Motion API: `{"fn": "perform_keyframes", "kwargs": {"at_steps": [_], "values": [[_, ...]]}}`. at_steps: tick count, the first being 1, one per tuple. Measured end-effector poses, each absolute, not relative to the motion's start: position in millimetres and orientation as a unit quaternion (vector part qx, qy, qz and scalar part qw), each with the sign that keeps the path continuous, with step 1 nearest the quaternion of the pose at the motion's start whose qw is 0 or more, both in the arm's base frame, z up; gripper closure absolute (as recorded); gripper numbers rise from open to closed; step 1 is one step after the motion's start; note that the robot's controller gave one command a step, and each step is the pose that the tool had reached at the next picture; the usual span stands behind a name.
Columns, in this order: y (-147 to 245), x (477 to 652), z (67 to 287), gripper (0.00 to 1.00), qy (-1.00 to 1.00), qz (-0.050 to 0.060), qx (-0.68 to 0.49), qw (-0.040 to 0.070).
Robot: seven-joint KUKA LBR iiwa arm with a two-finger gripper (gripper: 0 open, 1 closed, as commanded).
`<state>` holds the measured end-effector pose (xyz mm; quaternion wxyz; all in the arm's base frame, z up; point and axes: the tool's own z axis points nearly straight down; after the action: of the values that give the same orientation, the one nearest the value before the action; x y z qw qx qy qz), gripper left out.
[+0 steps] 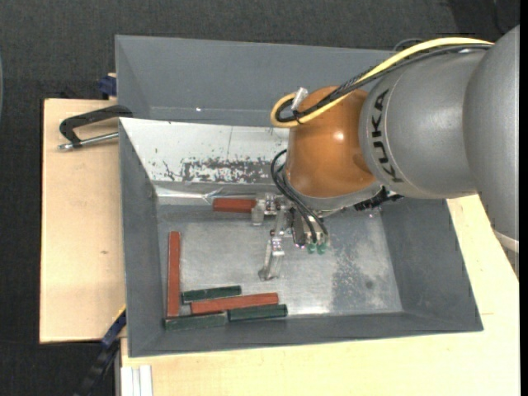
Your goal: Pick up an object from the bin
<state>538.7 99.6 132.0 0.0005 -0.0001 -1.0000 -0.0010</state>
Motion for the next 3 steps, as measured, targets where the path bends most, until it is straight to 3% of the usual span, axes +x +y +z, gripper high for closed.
{"fn": "perform_keyframes", "kwargs": {"at_steps": [1, 2, 3], "values": [[139, 526.3, 122, 0.00, -1.000, 0.000, 0.025, -0.001], [166, 510.5, 144, 0.00, -1.000, -0.002, -0.012, -0.001], [170, 504.7, 125, 0.00, -0.999, -0.001, -0.033, 0.000]]}}
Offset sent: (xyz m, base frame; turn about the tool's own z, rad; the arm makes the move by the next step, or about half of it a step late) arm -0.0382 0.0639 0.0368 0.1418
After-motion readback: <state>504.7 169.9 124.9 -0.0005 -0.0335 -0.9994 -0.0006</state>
